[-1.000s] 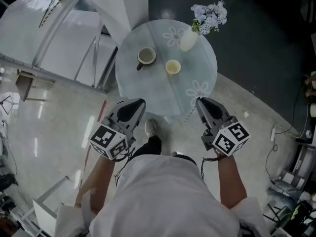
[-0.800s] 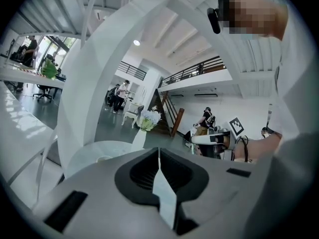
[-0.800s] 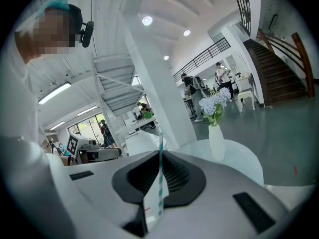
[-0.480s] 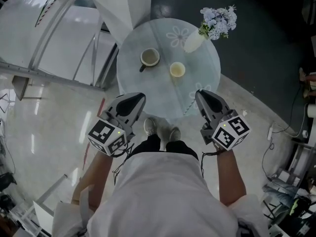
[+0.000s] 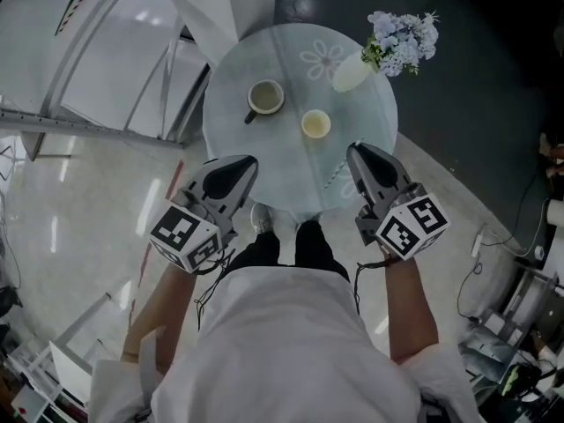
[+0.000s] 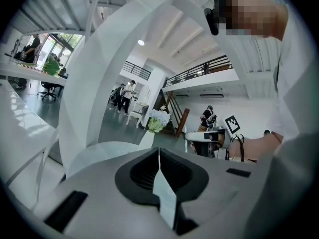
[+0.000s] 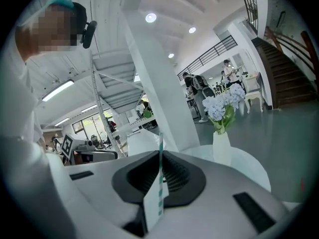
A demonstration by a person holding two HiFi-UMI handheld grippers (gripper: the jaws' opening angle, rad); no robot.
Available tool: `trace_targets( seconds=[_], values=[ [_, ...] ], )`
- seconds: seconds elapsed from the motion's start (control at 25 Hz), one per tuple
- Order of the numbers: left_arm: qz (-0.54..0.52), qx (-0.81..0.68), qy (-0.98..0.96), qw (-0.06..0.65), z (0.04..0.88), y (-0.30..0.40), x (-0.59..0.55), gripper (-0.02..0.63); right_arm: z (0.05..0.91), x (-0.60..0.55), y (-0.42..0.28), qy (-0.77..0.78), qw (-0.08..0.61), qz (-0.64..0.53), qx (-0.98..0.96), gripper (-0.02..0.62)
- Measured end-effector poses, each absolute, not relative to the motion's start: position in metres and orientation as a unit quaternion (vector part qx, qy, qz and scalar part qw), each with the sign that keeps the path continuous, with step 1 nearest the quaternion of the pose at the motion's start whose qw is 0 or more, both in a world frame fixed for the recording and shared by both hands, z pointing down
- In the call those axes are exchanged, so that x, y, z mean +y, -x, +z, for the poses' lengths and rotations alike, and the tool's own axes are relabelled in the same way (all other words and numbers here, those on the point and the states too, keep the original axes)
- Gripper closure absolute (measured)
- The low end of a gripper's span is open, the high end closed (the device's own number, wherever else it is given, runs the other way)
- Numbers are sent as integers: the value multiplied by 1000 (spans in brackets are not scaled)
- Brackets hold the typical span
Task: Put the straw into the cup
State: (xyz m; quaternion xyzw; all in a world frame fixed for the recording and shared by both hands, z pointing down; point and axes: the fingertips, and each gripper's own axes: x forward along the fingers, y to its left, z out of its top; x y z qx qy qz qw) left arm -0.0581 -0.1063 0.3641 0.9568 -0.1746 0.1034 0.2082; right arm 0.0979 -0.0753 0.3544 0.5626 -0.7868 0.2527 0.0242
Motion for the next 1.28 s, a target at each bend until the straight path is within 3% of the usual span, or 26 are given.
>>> trace_targets(
  seconds=[1.28],
  values=[
    [117, -306, -912, 249, 413, 17, -156, 577, 414, -210, -106, -426, 76, 217, -875, 558]
  ],
)
